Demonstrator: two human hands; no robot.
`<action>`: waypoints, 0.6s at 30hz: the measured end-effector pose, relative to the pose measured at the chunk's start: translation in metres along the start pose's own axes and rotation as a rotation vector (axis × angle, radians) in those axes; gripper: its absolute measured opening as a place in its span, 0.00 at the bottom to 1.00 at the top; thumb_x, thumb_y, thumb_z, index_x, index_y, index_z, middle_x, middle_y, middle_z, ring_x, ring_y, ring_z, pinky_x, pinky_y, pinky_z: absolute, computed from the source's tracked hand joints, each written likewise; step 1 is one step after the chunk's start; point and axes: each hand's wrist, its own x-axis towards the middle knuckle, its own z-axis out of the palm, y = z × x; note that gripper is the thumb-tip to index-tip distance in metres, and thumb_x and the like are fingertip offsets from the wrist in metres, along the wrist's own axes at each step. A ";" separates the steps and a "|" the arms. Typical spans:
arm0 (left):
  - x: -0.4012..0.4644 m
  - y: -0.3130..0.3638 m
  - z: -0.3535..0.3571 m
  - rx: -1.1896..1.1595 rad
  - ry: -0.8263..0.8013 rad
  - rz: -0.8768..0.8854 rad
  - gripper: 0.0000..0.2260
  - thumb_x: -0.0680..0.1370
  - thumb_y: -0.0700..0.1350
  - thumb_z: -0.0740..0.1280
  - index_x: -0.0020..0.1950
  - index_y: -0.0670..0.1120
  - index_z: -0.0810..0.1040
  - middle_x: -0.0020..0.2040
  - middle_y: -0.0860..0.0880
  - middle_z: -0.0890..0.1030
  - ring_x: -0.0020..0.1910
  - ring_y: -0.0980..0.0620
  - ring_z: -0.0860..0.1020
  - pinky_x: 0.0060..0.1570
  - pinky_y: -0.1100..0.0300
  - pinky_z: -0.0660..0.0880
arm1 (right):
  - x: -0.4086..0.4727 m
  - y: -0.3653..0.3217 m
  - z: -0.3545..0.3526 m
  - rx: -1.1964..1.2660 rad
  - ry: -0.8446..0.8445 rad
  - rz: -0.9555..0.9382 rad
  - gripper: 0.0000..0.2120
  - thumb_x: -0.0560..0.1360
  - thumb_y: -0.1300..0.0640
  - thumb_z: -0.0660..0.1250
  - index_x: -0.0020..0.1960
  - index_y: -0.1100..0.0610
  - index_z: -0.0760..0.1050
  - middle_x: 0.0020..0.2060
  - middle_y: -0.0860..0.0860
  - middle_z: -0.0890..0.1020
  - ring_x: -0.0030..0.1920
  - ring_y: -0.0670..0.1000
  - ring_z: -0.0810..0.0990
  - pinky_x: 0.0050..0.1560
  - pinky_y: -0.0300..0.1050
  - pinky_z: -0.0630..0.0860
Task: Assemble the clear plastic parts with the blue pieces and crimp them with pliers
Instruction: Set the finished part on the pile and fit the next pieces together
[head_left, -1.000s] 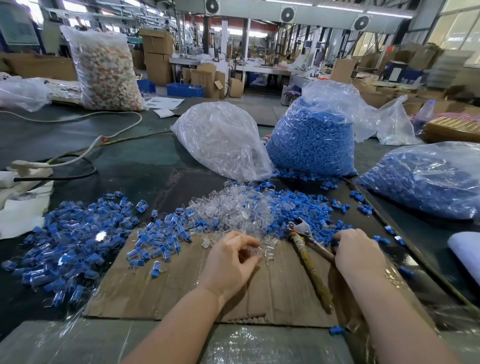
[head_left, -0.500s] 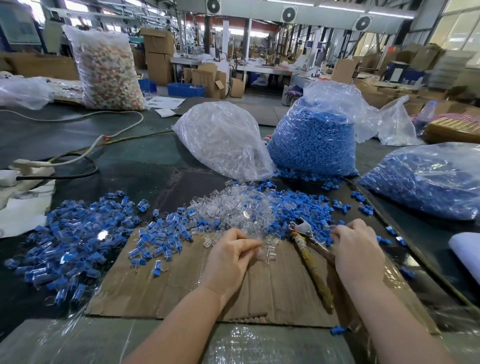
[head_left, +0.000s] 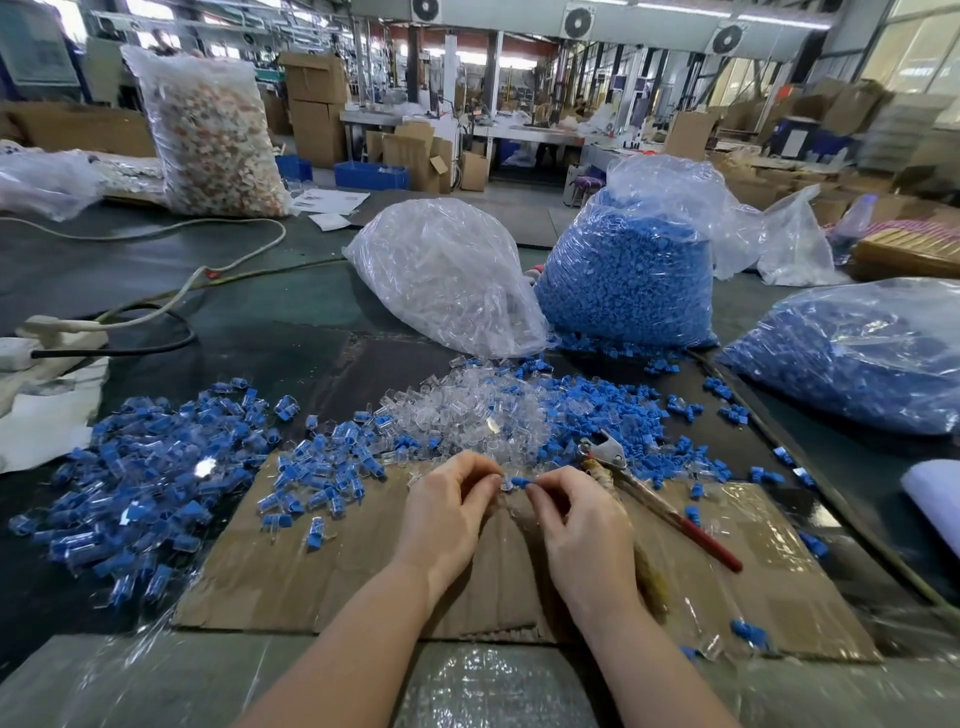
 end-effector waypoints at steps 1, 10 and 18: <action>0.000 0.000 0.000 0.000 0.000 -0.001 0.10 0.76 0.40 0.67 0.39 0.55 0.76 0.36 0.56 0.80 0.37 0.63 0.76 0.40 0.74 0.70 | -0.001 0.001 0.001 0.010 0.008 -0.014 0.02 0.75 0.58 0.68 0.43 0.54 0.78 0.37 0.44 0.79 0.41 0.45 0.75 0.42 0.35 0.68; -0.003 0.002 0.000 -0.019 -0.052 -0.002 0.12 0.75 0.38 0.68 0.42 0.56 0.77 0.38 0.55 0.81 0.39 0.60 0.78 0.44 0.68 0.75 | -0.003 0.002 0.003 -0.030 -0.026 -0.065 0.05 0.74 0.58 0.69 0.40 0.57 0.76 0.36 0.47 0.78 0.40 0.48 0.74 0.43 0.41 0.70; -0.005 0.007 -0.001 -0.074 -0.076 -0.003 0.13 0.72 0.35 0.70 0.38 0.54 0.77 0.37 0.55 0.81 0.35 0.67 0.77 0.39 0.75 0.72 | -0.003 0.002 0.005 -0.065 -0.016 -0.071 0.08 0.72 0.59 0.70 0.36 0.57 0.74 0.33 0.48 0.77 0.37 0.50 0.74 0.39 0.43 0.68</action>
